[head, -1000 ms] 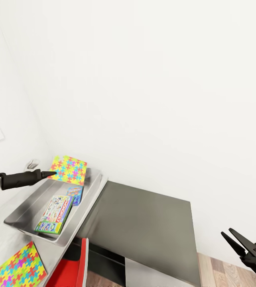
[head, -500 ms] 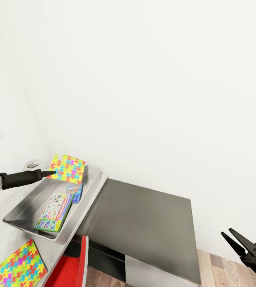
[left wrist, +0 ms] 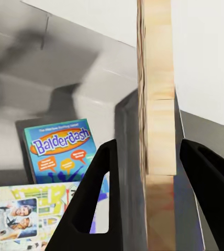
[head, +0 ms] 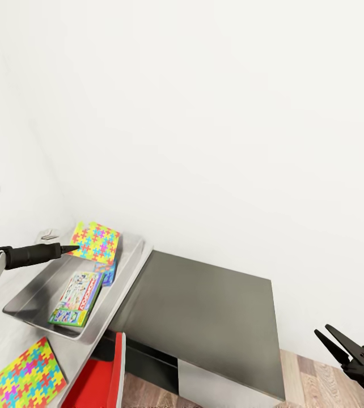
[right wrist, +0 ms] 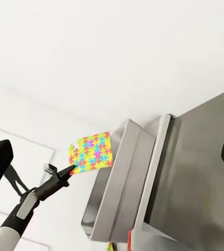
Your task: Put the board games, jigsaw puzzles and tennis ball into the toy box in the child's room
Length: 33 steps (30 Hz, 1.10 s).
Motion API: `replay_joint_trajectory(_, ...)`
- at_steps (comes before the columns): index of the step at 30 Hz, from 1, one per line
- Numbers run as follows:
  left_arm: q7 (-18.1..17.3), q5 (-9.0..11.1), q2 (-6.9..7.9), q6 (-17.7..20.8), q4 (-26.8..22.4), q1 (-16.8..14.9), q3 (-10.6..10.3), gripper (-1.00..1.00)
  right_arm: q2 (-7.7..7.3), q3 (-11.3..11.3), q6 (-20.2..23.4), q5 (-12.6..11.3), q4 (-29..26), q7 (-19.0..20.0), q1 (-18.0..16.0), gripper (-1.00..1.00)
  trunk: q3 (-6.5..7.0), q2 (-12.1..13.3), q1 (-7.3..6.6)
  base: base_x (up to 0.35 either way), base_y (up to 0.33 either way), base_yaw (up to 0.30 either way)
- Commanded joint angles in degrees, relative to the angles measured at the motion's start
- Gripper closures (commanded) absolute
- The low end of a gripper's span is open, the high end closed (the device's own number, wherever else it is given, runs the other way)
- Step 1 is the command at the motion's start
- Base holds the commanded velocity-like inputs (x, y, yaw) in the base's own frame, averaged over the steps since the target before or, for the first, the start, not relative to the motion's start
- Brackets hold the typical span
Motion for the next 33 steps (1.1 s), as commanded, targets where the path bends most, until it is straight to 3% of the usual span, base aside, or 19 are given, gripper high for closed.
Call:
replay_joint_trajectory(1, -0.07, 0.2, 0.0, 0.35, 0.01, -0.05, 0.04, 1.0, -0.02, 0.0, 0.33, -0.26, -0.03, -0.05, 0.0, -1.0, -0.2, -0.11, 0.03, 0.0, 0.0, 0.0)
replay_joint_trajectory(8, -0.03, 0.09, -0.12, 0.29, 0.01, -0.05, 0.02, 1.0, -0.02, 0.0, 0.33, -0.28, -0.04, -0.05, 0.02, -1.0, -0.86, -0.11, 0.03, 0.0, 0.0, 0.0)
replay_joint_trajectory(12, 0.29, -0.23, -1.46, 0.29, 0.01, -0.05, -0.26, 1.0, 0.02, 0.0, 0.33, -0.27, -0.04, -0.05, 0.02, -1.0, -1.23, -0.11, 0.03, 0.0, 0.0, 0.0)
replay_joint_trajectory(18, 2.25, -0.91, -2.24, 0.28, -0.13, -0.05, -0.6, 1.0, 0.0, 0.03, 0.33, -0.27, -0.04, -0.05, 0.03, -1.0, -1.8, -0.11, 0.03, 0.0, 0.0, 0.0)
replay_joint_trajectory(33, 4.46, -1.07, -2.44, 0.25, -0.6, -0.05, -0.67, 1.0, 0.01, 0.02, 0.31, -0.26, -0.04, -0.05, 0.03, -1.0, -3.21, -0.11, 0.03, 0.0, 0.0, 0.0)
